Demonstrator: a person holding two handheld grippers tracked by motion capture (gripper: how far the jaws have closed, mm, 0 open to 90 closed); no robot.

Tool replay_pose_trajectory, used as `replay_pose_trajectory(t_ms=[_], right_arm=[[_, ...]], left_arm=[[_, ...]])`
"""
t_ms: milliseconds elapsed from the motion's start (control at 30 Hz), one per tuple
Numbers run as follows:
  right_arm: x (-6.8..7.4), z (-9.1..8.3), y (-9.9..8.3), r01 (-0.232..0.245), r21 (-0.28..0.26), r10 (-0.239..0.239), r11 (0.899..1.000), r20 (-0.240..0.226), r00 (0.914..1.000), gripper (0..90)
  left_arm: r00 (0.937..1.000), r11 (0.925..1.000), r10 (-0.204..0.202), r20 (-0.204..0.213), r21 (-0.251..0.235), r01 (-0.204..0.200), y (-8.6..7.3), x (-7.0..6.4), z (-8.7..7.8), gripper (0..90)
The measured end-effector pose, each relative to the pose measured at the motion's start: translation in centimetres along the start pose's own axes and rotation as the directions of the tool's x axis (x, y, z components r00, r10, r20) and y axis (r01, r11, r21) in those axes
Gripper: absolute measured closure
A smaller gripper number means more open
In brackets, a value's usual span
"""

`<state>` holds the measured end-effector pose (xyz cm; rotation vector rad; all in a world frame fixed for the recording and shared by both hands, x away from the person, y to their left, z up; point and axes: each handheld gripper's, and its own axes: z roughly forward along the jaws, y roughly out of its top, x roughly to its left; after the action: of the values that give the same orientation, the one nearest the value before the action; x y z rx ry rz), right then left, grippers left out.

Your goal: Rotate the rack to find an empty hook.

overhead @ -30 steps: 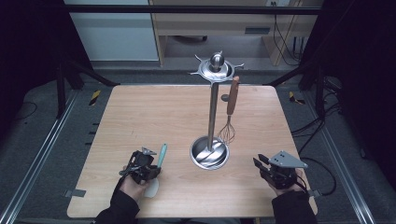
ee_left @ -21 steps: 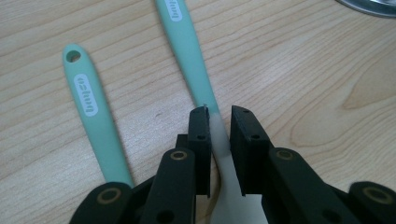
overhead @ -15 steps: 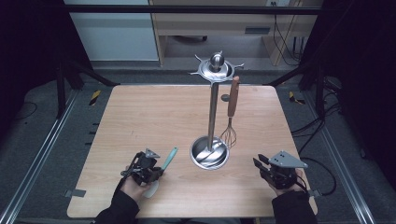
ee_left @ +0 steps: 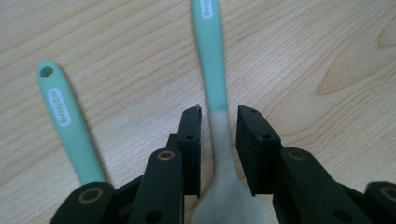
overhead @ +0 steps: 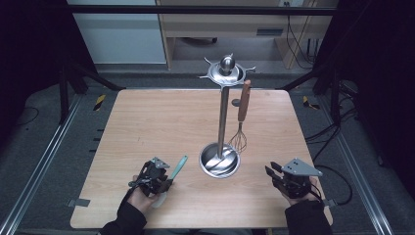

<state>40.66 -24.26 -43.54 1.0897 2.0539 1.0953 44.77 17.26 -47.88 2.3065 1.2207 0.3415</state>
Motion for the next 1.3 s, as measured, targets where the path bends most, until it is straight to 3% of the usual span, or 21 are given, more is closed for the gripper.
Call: replay_pose_trajectory(t_ms=[300,400,600,833,967,1133,1300], right_arm=[[0.0,0.1,0.0,-0.005,0.007,0.005,1.0,-0.004,1.0,71.0],[-0.1,0.1,0.0,-0.001,0.007,0.001,1.0,-0.004,1.0,70.6],[-0.1,0.1,0.0,-0.003,0.011,0.003,1.0,-0.002,1.0,69.6],[-0.1,0.2,-0.1,-0.009,0.02,0.009,1.0,-0.001,1.0,69.5],[-0.1,0.2,-0.1,-0.008,0.022,0.008,1.0,-0.001,1.0,69.5],[-0.2,0.2,-0.2,-0.012,0.022,0.012,1.0,0.001,0.9999,68.7],[-0.3,0.2,-0.2,-0.015,0.02,0.015,1.0,0.006,0.9999,66.2]], left_arm=[[0.9986,1.0,-0.004,-0.052,0.003,0.005,0.2,-0.8,0.3,73.0],[0.9971,0.9999,-0.015,-0.075,0.003,0.016,0.4,-1.0,0.4,77.6],[0.9967,0.9995,-0.025,-0.078,0.017,0.026,0.6,-1.1,0.4,79.3],[0.9974,0.9998,-0.01,-0.071,0.014,0.011,0.6,-1.0,0.4,80.4],[0.9986,0.9998,-0.014,-0.051,0.015,0.015,0.6,-0.6,0.3,80.4],[0.999,0.999,-0.013,-0.044,-0.043,0.011,0.7,-0.5,-0.8,80.5],[0.9991,0.9917,-0.014,-0.04,-0.128,0.008,0.7,-0.2,-2.6,80.6]])
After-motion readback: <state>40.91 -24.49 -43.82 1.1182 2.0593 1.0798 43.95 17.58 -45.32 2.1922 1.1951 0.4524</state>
